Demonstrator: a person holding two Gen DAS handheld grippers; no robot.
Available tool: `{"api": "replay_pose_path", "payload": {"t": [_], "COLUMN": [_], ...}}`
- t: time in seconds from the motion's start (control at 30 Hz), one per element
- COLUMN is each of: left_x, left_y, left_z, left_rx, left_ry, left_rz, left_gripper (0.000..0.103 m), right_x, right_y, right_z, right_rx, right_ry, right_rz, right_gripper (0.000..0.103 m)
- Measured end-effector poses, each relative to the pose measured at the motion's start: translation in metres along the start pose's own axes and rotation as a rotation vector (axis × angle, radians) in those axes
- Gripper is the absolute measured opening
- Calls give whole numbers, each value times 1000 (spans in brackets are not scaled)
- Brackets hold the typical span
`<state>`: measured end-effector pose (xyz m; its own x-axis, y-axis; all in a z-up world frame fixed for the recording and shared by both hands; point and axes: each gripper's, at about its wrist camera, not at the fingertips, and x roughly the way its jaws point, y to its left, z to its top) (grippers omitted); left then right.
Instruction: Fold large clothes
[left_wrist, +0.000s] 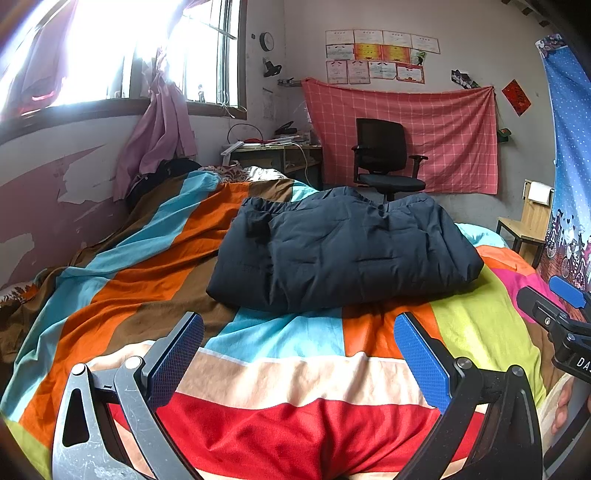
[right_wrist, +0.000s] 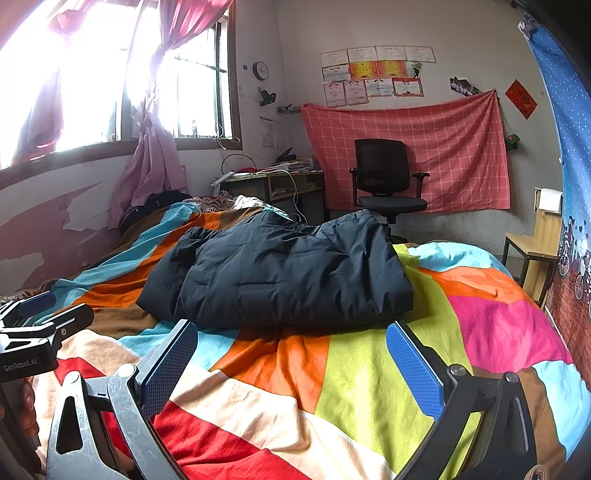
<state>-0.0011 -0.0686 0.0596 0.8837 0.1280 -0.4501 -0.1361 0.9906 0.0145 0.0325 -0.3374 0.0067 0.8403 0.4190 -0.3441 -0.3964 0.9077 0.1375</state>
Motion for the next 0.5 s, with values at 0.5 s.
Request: {"api": "replay_pose_path", "payload": {"t": [0.5], "left_x": [0], "left_y": [1], "left_z": [2], "left_rx": [5], "left_ry": [-4], "left_rz": [-2], "left_gripper": [101], "right_x": [0], "right_y": [0], "right_z": [0], "right_rx": [0], "right_ry": [0], "right_rz": [0], "right_gripper": [103]}}
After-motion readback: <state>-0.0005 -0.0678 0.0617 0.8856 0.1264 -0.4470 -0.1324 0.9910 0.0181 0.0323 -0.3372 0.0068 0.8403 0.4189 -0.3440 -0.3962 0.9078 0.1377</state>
